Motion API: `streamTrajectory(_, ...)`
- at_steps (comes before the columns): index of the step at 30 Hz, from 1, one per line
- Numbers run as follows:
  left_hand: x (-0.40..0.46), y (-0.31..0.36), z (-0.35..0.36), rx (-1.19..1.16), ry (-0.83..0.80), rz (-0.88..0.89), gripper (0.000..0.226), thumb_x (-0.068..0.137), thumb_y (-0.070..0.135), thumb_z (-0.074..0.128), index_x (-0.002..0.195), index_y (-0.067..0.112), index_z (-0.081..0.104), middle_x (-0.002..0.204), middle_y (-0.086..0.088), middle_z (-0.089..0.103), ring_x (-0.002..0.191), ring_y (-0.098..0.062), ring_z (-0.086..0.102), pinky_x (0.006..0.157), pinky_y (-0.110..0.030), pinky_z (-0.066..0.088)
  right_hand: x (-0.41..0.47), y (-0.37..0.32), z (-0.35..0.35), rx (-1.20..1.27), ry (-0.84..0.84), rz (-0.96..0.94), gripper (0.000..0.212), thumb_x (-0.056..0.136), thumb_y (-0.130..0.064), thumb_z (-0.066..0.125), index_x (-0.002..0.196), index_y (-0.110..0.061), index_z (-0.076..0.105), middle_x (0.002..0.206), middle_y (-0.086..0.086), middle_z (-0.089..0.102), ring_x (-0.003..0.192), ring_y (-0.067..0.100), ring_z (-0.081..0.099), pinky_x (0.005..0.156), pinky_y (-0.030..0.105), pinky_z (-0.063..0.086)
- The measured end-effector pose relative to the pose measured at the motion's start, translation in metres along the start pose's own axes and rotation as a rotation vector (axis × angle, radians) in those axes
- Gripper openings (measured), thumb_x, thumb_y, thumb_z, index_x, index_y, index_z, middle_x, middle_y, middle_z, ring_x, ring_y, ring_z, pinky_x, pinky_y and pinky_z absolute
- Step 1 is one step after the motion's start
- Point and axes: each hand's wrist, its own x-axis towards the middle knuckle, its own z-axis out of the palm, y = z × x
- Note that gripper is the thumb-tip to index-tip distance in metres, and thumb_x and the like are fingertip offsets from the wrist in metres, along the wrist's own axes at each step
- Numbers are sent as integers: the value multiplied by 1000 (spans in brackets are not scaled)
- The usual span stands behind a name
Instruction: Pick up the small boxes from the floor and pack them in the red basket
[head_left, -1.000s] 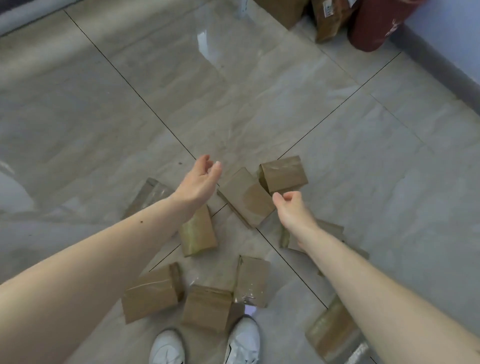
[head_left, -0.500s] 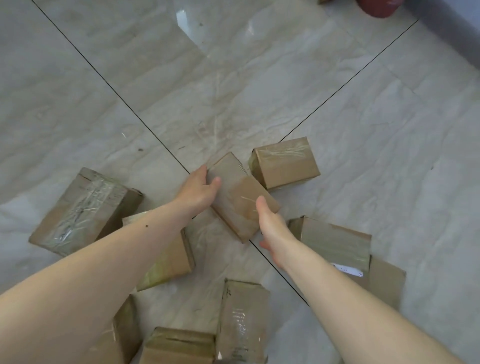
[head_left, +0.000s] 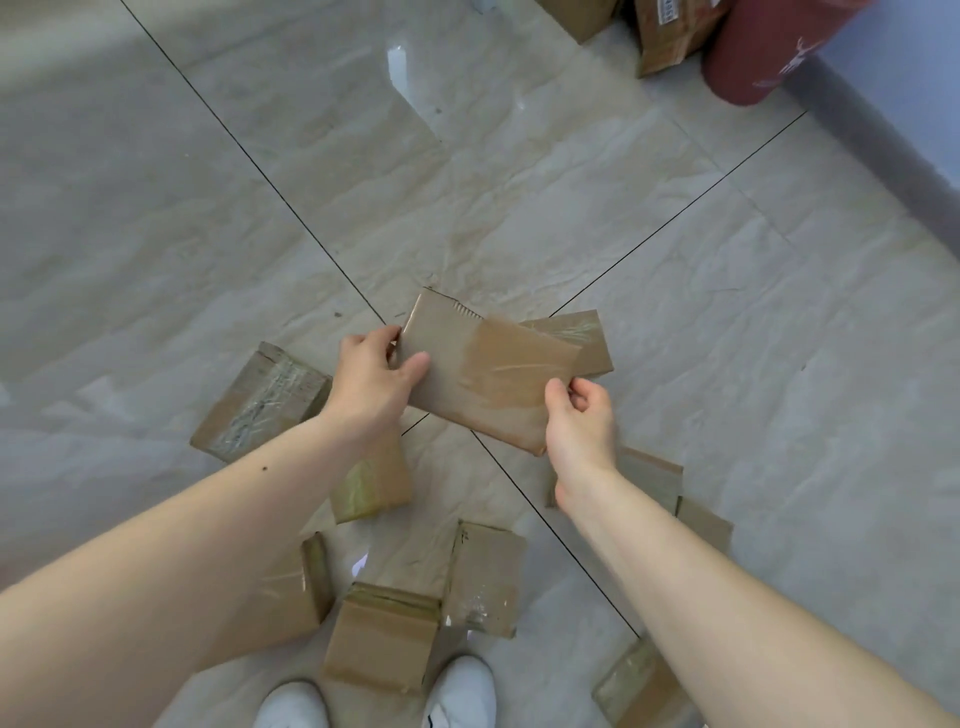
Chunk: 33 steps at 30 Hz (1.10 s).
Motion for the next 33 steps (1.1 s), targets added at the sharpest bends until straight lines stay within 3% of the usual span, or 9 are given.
streamTrajectory(3,-39,21,-41,-46,59,-12,39,87,30,66,122,18,54,126,-7,54,114,-22,55,99,-43,47,-44,-37,-7,20,-25,-70,34,91,-20,64,123,-11,58,102,-5,60,96,12,59,84,22,44)
streamTrajectory(8,-100,50,-117,-107,93,-41,31,85,32,69,109,25,49,116,-1,62,106,-23,62,93,-45,51,-122,-81,-9,-60,-55,-172,29,83,-21,75,105,-25,57,97,-10,61,99,15,63,92,31,52)
streamTrajectory(15,-170,52,-212,-199,155,-64,28,77,31,76,94,28,54,106,-1,69,97,-24,67,86,-48,55,-213,-115,9,-90,-150,-253,28,84,-20,75,105,-25,59,93,-13,60,95,14,61,89,31,52)
streamTrajectory(21,-233,7,-269,-334,256,-115,31,70,23,83,89,26,58,99,-7,73,92,-27,71,81,-47,58,-276,-104,36,-159,-275,-314,31,84,-20,76,113,-20,64,93,-13,62,96,14,63,91,32,52)
streamTrajectory(27,-304,-52,-311,-458,367,-133,35,76,9,78,104,13,57,101,-11,72,85,-25,68,78,-42,56,-349,-77,68,-252,-390,-387,34,85,-20,74,118,-16,67,91,-15,62,94,12,62,89,30,52)
streamTrajectory(30,-337,-85,-340,-511,401,-161,37,74,2,79,100,16,57,99,-9,72,87,-28,70,81,-43,58,-388,-60,90,-297,-452,-399,32,85,-20,72,117,-19,68,89,-19,62,92,11,63,92,31,53)
streamTrajectory(33,-370,-119,-375,-575,424,-189,45,70,-7,78,104,14,58,97,-6,71,86,-25,68,79,-38,57,-431,-42,118,-319,-508,-377,30,84,-15,73,114,-15,70,94,-8,69,94,15,66,96,37,54)
